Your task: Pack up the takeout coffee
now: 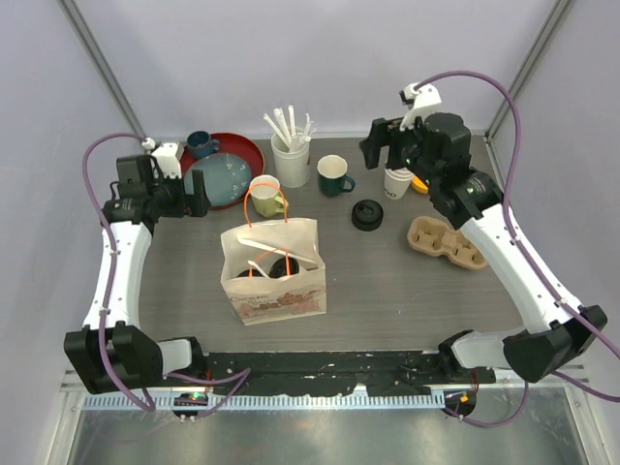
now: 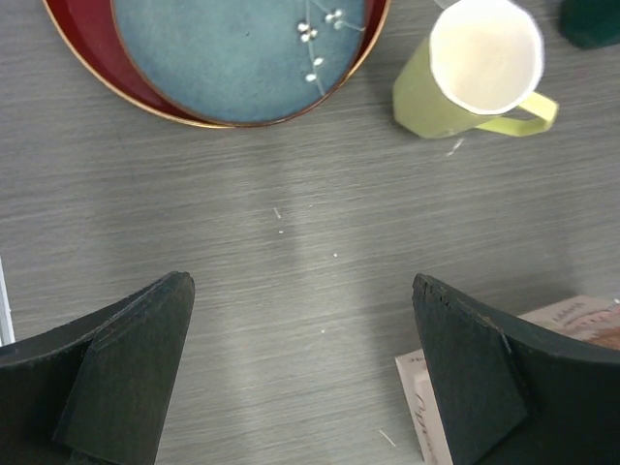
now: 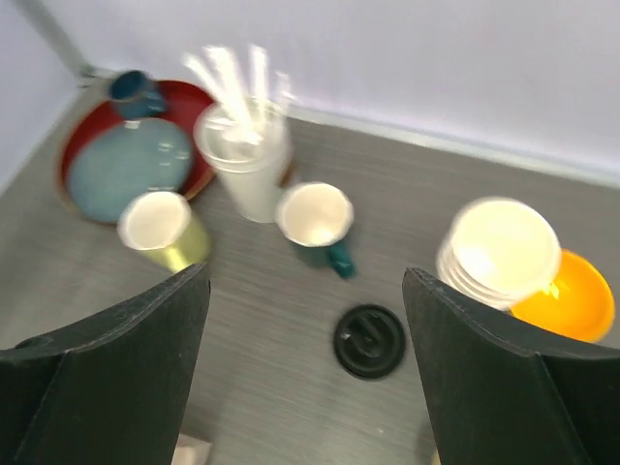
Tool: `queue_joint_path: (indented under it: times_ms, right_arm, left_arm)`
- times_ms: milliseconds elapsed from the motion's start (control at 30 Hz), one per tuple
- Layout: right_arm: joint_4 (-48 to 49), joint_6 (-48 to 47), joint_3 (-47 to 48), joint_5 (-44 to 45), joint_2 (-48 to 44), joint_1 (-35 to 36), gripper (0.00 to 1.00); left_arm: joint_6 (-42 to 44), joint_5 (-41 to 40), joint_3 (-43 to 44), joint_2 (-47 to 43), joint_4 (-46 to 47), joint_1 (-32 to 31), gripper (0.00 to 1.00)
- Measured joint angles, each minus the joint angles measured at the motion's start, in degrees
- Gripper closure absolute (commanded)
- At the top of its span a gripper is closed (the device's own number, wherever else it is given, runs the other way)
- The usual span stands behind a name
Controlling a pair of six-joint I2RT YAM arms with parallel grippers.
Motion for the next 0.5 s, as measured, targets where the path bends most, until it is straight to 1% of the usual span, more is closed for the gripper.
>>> queue_joint_path:
  times_ms: [100, 233, 400, 500]
  right_arm:
    - [0.1, 1.3, -5.3, 3.4, 0.0, -5.1, 0.14]
    - [3.1, 1.2, -13.9, 8.8, -0.2, -9.0, 0.14]
    - [9.9, 1.5, -26.4, 15.7, -0.5, -10.1, 0.14]
    - [13.8, 3.1, -32.1, 19.0, -0.7, -10.0, 0.14]
  left_arm:
    - [-0.3, -0.2, -5.3, 0.0, 4.2, 1.8, 0.0]
    - [-1.6, -1.1, -12.1, 0.0, 11.4, 3.1, 0.0]
    - [-4.8, -2.2, -18.1, 0.0, 18.3, 3.2, 0.0]
    - [-6.4, -2.6, -20.4, 0.0, 21.3, 3.2, 0.0]
